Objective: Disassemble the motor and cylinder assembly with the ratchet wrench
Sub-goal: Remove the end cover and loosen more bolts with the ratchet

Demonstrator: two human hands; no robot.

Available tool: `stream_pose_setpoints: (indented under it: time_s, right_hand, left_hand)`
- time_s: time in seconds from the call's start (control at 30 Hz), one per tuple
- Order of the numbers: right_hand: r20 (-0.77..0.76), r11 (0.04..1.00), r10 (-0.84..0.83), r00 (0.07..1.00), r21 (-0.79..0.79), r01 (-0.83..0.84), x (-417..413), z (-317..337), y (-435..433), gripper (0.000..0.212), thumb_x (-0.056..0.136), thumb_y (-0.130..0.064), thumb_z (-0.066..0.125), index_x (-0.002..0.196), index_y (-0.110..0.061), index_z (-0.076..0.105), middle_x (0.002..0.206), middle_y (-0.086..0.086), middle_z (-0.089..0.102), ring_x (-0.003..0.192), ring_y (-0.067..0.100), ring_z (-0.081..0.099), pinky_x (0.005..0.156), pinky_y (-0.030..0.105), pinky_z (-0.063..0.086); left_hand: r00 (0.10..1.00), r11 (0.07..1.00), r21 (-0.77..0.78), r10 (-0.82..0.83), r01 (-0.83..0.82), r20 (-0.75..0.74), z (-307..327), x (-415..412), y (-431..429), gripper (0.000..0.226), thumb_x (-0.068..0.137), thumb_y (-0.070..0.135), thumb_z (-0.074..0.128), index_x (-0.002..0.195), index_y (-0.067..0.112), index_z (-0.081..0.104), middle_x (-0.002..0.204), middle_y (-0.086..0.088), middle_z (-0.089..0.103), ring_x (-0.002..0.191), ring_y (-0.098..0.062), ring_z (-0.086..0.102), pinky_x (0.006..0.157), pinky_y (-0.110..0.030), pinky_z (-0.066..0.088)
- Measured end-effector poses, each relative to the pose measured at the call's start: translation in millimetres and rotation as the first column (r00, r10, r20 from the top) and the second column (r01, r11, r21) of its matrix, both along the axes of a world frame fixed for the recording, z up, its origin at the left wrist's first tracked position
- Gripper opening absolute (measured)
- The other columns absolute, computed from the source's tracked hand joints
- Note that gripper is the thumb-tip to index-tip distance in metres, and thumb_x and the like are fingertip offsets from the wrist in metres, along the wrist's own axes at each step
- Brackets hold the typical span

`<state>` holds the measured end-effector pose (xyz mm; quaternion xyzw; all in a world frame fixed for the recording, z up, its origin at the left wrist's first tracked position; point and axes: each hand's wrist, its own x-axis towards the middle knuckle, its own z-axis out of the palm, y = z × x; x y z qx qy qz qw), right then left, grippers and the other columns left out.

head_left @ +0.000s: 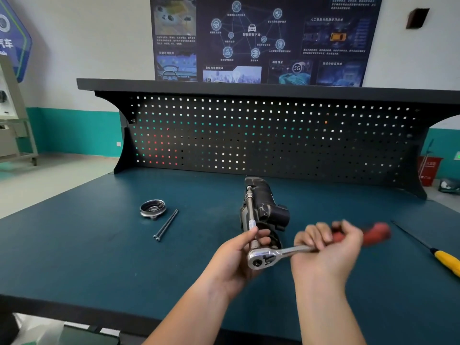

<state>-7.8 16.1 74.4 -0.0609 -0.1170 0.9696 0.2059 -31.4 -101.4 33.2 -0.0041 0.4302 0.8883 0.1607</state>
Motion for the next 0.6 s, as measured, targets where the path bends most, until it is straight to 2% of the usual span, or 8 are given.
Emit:
stream_pose_setpoints:
  time_s: [0.13,0.23,0.3,0.37,0.4,0.47,0.53,0.6]
  right_hand:
    - [-0.146,0.933,0.033,0.989,0.359,0.022,-2.6,37.0,-12.4,0.031,0.091,-0.014,0.048,0.062,-0.020,0.038,0.044,-0.009,0.030,0.035,0.005,0.024,0.034,0.017,0.021]
    - [-0.196,0.784,0.135,0.971,0.621,0.016,-3.3,56.1,-22.0,0.019,0.092,-0.011,0.052,0.076,-0.018,0.045,0.044,-0.009,0.032,0.036,0.003,0.025,0.034,0.016,0.021]
    - [-0.192,0.584,0.218,0.957,0.811,0.030,-2.4,64.7,-30.5,0.015,0.091,-0.012,0.055,0.079,-0.018,0.048,0.045,-0.010,0.034,0.037,0.004,0.027,0.035,0.016,0.023]
    - [-0.180,0.413,0.275,0.944,0.909,0.052,-2.3,69.0,-39.7,0.015,0.091,-0.013,0.057,0.080,-0.016,0.049,0.044,-0.012,0.035,0.037,0.003,0.028,0.035,0.016,0.025]
    - [-0.177,0.371,0.298,0.938,0.927,0.057,-3.2,70.2,-43.1,0.015,0.092,-0.013,0.057,0.080,-0.016,0.048,0.044,-0.013,0.034,0.037,0.003,0.028,0.036,0.016,0.025]
    - [-0.172,0.341,0.334,0.927,0.939,0.052,-4.6,71.7,-46.9,0.017,0.092,-0.015,0.058,0.080,-0.015,0.047,0.043,-0.014,0.034,0.036,0.002,0.028,0.036,0.015,0.025]
    - [-0.162,0.339,0.353,0.921,0.940,0.035,-6.1,73.1,-47.6,0.018,0.092,-0.018,0.058,0.079,-0.015,0.046,0.044,-0.013,0.034,0.037,0.003,0.028,0.036,0.016,0.025]
    - [-0.154,0.343,0.367,0.917,0.939,0.021,-8.0,73.7,-47.2,0.018,0.092,-0.019,0.059,0.079,-0.016,0.046,0.045,-0.012,0.034,0.038,0.004,0.028,0.036,0.017,0.024]
  left_hand:
    - [0.996,0.980,-0.200,-0.021,0.004,-0.082,0.9,-9.9,-1.7,0.036,0.094,0.036,0.050,0.083,0.011,0.073,0.081,-0.006,0.072,0.069,-0.017,0.069,0.052,-0.021,0.052]
    - [0.989,0.950,-0.291,0.083,-0.115,-0.120,-8.7,-15.7,1.0,0.037,0.098,0.035,0.045,0.087,0.011,0.072,0.087,-0.012,0.073,0.076,-0.022,0.068,0.057,-0.025,0.054]
    - [0.926,0.843,-0.411,0.239,-0.347,-0.292,-25.3,-22.5,1.6,0.023,0.095,0.024,0.053,0.082,0.016,0.071,0.082,-0.010,0.072,0.072,-0.018,0.064,0.060,-0.024,0.052]
    - [0.775,0.646,-0.461,0.356,-0.608,-0.523,-38.0,-25.1,-1.4,0.005,0.082,0.025,0.068,0.078,0.024,0.067,0.076,0.004,0.068,0.072,-0.010,0.059,0.063,-0.019,0.048]
    - [0.718,0.562,-0.475,0.367,-0.677,-0.591,-42.4,-26.4,-3.0,0.018,0.072,0.034,0.074,0.084,0.029,0.061,0.083,0.010,0.064,0.080,-0.007,0.057,0.070,-0.018,0.045]
    - [0.720,0.473,-0.561,0.283,-0.679,-0.633,-49.7,-33.9,-4.9,0.066,0.058,0.046,0.075,0.116,0.031,0.047,0.113,0.019,0.048,0.109,-0.003,0.045,0.091,-0.022,0.040]
    - [0.796,0.518,-0.648,0.116,-0.558,-0.593,-52.2,-44.5,-2.2,0.093,0.069,0.037,0.076,0.145,0.025,0.023,0.137,0.012,0.036,0.128,-0.008,0.035,0.106,-0.031,0.036]
    - [0.818,0.623,-0.641,-0.004,-0.448,-0.575,-53.0,-52.7,3.1,0.071,0.082,0.027,0.068,0.143,0.025,0.030,0.130,-0.002,0.052,0.120,-0.019,0.050,0.102,-0.038,0.043]
